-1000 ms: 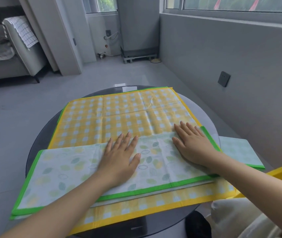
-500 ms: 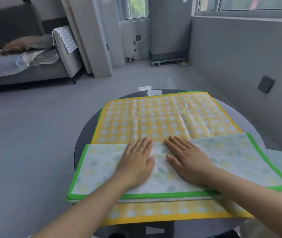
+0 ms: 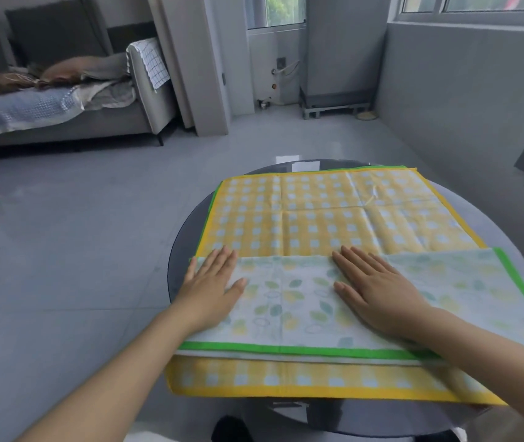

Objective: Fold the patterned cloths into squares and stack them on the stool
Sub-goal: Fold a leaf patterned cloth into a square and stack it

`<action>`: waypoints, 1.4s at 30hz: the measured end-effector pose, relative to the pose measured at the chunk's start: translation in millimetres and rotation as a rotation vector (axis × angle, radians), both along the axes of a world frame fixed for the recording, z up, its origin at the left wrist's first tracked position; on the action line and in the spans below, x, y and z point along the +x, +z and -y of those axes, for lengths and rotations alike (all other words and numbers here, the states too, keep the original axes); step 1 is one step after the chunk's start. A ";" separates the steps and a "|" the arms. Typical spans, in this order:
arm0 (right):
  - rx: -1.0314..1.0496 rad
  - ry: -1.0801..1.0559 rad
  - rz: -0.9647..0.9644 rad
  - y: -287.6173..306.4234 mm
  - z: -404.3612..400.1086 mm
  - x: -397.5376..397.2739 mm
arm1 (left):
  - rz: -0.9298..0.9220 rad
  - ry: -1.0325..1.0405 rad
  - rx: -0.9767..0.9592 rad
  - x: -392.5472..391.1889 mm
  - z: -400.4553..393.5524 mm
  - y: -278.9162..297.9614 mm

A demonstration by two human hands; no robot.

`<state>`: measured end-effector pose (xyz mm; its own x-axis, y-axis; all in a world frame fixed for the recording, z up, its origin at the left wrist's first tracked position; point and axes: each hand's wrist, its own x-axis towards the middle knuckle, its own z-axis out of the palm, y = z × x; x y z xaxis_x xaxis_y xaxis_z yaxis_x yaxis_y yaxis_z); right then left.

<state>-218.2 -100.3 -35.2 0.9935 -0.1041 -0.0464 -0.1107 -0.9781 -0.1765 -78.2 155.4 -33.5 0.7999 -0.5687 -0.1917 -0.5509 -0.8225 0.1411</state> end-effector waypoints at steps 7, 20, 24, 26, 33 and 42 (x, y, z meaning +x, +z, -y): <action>0.107 0.028 0.124 21.1 -33.1 19.4 | -0.020 0.032 -0.136 15.2 -4.3 32.0; 0.170 0.111 -0.054 19.9 -59.3 39.1 | 0.013 0.125 -0.140 38.7 -3.5 42.9; 0.170 0.117 -0.096 22.8 -59.7 38.1 | -0.099 0.242 -0.347 43.8 -15.3 44.1; 0.159 0.122 -0.123 24.2 -60.7 36.9 | -0.259 0.314 -0.501 45.9 -22.1 46.0; 0.124 0.167 -0.211 26.0 -62.8 30.8 | -0.665 0.509 -0.646 49.8 -41.3 53.9; 0.137 0.210 -0.269 21.9 -62.4 24.9 | -0.855 0.557 -1.015 38.7 -30.7 76.9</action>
